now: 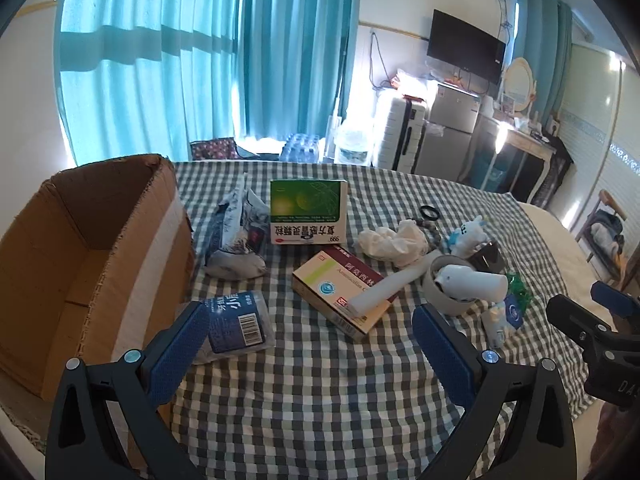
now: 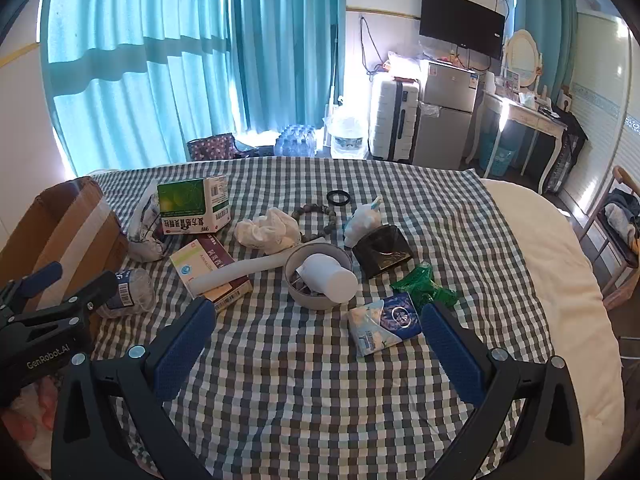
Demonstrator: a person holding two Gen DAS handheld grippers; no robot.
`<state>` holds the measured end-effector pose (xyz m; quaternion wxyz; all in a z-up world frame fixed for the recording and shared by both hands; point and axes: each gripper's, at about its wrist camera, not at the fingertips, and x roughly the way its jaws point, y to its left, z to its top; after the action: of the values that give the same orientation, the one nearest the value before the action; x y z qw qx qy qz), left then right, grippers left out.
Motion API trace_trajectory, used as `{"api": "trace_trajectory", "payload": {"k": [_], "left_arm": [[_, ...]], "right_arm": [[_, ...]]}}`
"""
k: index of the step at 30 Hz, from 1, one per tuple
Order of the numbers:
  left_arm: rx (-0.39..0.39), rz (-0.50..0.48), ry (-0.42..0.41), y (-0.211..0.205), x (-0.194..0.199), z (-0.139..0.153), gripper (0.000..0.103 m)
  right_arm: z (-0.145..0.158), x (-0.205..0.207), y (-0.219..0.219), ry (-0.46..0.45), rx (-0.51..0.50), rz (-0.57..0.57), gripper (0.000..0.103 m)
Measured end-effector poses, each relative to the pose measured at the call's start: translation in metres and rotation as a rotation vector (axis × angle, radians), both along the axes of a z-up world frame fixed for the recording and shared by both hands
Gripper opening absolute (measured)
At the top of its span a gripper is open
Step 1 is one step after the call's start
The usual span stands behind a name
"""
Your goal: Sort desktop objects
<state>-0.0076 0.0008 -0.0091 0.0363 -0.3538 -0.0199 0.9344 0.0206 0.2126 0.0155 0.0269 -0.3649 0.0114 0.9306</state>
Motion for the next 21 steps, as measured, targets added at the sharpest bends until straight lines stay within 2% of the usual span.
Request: {"api": "trace_trajectory", "payload": {"k": [10, 18, 21], "left_arm": [[-0.005, -0.038, 0.010, 0.009, -0.013, -0.017, 0.103], [-0.020, -0.100, -0.013, 0.028, -0.045, -0.045, 0.101], [-0.023, -0.129, -0.021, 0.035, -0.052, -0.052, 0.101]], "right_arm": [[-0.012, -0.008, 0.003, -0.050, -0.001, 0.050, 0.101], [-0.037, -0.035, 0.001, -0.101, 0.039, 0.111, 0.076], [-0.050, -0.054, 0.007, -0.134, 0.020, 0.124, 0.073]]}}
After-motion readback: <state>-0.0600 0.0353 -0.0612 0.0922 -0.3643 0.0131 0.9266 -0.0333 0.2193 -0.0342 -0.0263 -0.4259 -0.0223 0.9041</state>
